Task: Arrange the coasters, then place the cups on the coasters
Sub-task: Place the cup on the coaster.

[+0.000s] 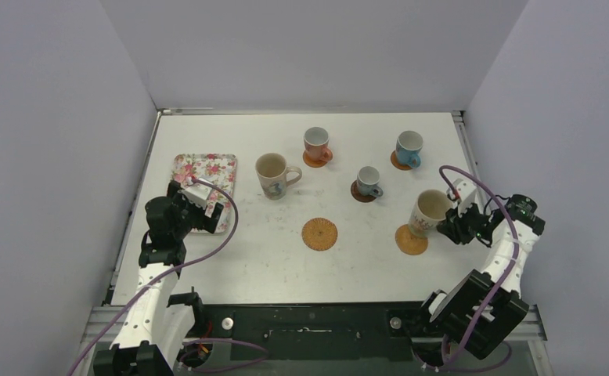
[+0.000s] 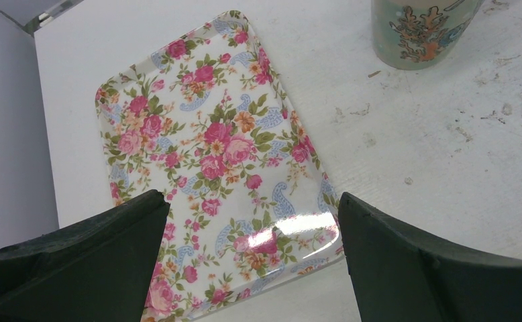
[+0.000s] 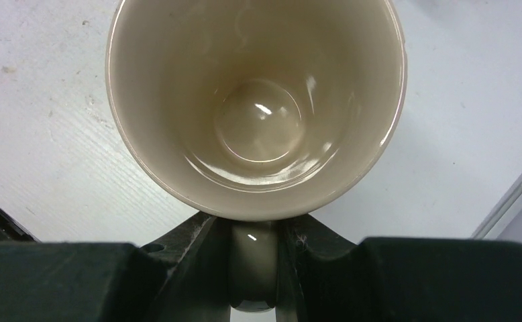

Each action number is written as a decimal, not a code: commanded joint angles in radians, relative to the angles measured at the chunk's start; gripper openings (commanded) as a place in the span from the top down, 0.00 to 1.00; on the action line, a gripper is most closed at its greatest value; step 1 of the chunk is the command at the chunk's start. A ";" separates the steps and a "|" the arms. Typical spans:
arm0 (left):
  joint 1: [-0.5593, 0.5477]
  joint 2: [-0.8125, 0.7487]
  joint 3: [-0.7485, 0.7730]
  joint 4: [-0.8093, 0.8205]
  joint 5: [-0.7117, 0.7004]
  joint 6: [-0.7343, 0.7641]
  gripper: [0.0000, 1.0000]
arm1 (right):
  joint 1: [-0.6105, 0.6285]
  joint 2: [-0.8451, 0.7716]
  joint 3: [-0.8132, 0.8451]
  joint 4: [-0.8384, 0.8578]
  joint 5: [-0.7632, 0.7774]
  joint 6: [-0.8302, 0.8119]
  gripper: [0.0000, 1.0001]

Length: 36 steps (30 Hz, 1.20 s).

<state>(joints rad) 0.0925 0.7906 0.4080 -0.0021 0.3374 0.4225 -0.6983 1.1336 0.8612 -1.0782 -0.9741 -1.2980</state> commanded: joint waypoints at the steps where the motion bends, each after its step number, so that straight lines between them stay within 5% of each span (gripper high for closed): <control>1: -0.002 -0.008 0.000 0.047 0.016 0.002 0.03 | 0.034 0.007 0.010 0.050 -0.070 0.032 1.00; 36: -0.002 -0.015 -0.002 0.038 0.031 0.009 0.03 | 0.068 0.032 -0.044 -0.035 -0.031 -0.093 1.00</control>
<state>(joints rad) 0.0925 0.7879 0.4076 -0.0025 0.3466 0.4267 -0.6334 1.1965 0.8169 -1.1164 -0.9062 -1.3575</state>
